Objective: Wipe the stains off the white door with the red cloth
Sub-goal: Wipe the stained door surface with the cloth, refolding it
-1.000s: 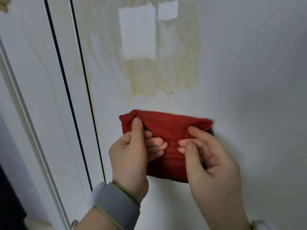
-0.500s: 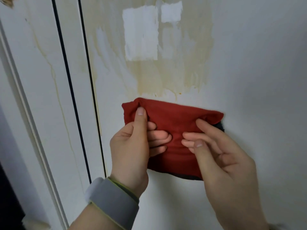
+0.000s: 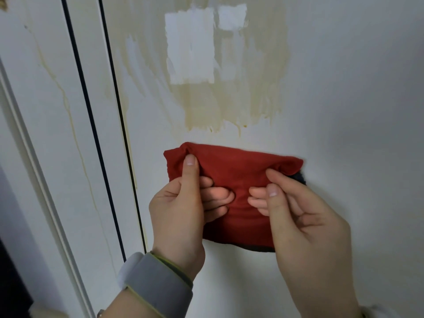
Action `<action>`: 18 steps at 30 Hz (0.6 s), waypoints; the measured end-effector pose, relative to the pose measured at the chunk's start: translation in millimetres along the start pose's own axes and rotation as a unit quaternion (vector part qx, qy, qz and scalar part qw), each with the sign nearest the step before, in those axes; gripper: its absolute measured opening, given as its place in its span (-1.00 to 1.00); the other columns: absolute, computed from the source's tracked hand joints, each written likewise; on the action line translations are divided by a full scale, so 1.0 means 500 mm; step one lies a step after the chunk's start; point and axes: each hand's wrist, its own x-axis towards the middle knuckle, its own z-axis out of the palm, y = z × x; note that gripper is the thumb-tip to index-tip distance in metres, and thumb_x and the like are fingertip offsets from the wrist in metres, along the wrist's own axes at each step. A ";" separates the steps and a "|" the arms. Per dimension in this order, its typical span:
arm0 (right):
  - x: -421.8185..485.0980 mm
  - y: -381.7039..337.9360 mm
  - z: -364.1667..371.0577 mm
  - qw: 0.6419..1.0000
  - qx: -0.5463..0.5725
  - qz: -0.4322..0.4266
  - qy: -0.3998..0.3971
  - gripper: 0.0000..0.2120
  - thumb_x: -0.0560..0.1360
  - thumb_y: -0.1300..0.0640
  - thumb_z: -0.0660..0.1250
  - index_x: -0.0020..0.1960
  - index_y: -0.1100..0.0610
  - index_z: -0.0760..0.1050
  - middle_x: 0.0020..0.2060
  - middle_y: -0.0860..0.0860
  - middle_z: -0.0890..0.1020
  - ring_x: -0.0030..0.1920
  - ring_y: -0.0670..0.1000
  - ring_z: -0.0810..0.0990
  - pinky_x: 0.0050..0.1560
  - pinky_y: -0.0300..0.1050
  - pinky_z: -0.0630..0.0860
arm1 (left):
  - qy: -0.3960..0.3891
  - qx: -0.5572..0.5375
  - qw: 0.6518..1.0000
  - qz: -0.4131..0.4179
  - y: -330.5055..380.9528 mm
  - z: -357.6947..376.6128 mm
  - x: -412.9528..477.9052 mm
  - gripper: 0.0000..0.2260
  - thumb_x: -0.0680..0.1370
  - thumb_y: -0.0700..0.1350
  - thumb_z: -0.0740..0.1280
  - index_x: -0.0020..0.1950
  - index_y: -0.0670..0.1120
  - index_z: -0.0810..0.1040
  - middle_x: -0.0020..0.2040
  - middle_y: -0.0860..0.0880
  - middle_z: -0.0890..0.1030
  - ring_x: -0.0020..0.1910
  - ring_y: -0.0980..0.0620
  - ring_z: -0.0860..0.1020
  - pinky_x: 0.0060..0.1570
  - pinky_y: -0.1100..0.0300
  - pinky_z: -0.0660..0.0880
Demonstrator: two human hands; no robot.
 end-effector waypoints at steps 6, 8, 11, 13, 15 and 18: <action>-0.001 0.004 -0.012 0.997 -0.007 -0.007 -0.074 -0.68 0.60 0.26 0.30 0.25 -0.06 0.56 -0.05 -0.12 0.74 -0.01 -0.10 0.72 0.05 -0.40 0.54 | 0.003 0.018 1.000 -0.003 0.016 0.010 0.001 -0.60 0.62 0.18 0.34 -0.17 -0.14 0.55 -0.37 -0.20 0.68 -0.36 -0.12 0.72 -0.45 0.19 0.62; 0.001 0.005 -0.017 0.993 0.000 -0.013 -0.116 -0.61 0.60 0.31 0.31 0.33 -0.05 0.49 0.03 -0.08 0.71 0.07 -0.07 0.70 0.11 -0.39 0.51 | -0.002 0.024 1.000 -0.002 0.032 0.016 0.006 -0.60 0.63 0.17 0.33 -0.17 -0.15 0.56 -0.38 -0.18 0.68 -0.37 -0.10 0.72 -0.43 0.18 0.63; 0.010 0.010 -0.025 0.986 0.013 -0.014 -0.163 -0.49 0.49 0.26 0.27 0.39 -0.06 0.42 0.12 -0.06 0.68 0.15 -0.04 0.67 0.17 -0.35 0.51 | -0.006 0.030 1.000 0.001 0.050 0.021 0.013 -0.60 0.64 0.17 0.32 -0.17 -0.14 0.57 -0.39 -0.15 0.68 -0.38 -0.08 0.72 -0.37 0.16 0.65; 0.015 0.010 -0.029 0.984 0.023 -0.012 -0.174 -0.50 0.49 0.25 0.27 0.40 -0.05 0.42 0.13 -0.03 0.68 0.17 -0.02 0.67 0.20 -0.31 0.53 | -0.005 0.037 0.999 0.013 0.052 0.021 0.012 -0.60 0.64 0.18 0.31 -0.17 -0.13 0.57 -0.39 -0.15 0.68 -0.38 -0.08 0.71 -0.35 0.14 0.66; 0.016 0.006 -0.029 0.985 0.027 -0.014 -0.172 -0.60 0.60 0.22 0.31 0.40 -0.03 0.44 0.12 -0.02 0.70 0.17 -0.02 0.68 0.22 -0.28 0.54 | -0.002 0.050 0.998 0.043 0.044 0.021 0.008 -0.60 0.66 0.16 0.29 -0.16 -0.14 0.56 -0.40 -0.14 0.68 -0.39 -0.08 0.70 -0.34 0.12 0.66; 0.015 -0.003 -0.027 0.986 0.038 -0.002 -0.162 -0.64 0.59 0.11 0.26 0.38 -0.01 0.45 0.09 -0.05 0.71 0.15 -0.07 0.68 0.24 -0.28 0.53 | -0.001 0.138 0.975 0.174 0.015 0.016 0.000 -0.67 0.69 0.08 0.27 -0.14 -0.11 0.55 -0.38 -0.07 0.66 -0.38 -0.04 0.69 -0.33 0.10 0.64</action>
